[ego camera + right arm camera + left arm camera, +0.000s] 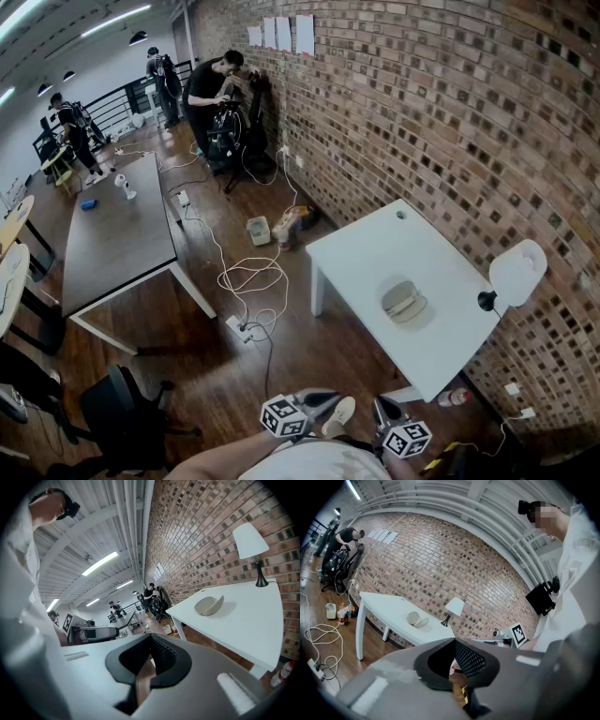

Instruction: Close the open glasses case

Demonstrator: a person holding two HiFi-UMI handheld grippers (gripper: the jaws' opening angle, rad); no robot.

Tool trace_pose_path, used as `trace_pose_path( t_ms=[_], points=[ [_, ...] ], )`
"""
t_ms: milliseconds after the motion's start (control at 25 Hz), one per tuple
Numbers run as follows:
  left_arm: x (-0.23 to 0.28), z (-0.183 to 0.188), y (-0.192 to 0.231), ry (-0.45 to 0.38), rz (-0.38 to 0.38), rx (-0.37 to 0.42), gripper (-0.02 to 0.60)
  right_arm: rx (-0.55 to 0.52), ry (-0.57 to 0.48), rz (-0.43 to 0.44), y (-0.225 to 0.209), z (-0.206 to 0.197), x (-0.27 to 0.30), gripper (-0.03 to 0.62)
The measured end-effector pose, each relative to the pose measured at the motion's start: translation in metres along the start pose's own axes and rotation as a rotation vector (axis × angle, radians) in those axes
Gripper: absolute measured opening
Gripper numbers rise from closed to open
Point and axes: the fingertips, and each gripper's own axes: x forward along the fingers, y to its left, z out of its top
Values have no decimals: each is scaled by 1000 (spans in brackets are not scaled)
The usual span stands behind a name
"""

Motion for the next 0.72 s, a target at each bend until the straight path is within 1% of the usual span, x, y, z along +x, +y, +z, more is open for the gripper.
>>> trace_pose_path(
  t_ms=[160,320,480,720],
  points=[
    [27,15,22,4,0,1,6,-8,7,11,-28,24,24,8],
    [51,35,39,12,1,19,6,-12,11,21,-53,48,46,8],
    [71,52,53,23,4,36,6,-18,14,43,-71,69,67,8],
    [96,76,77,33,33,51,5,-32,28,94,-93,94,94,8]
  ],
)
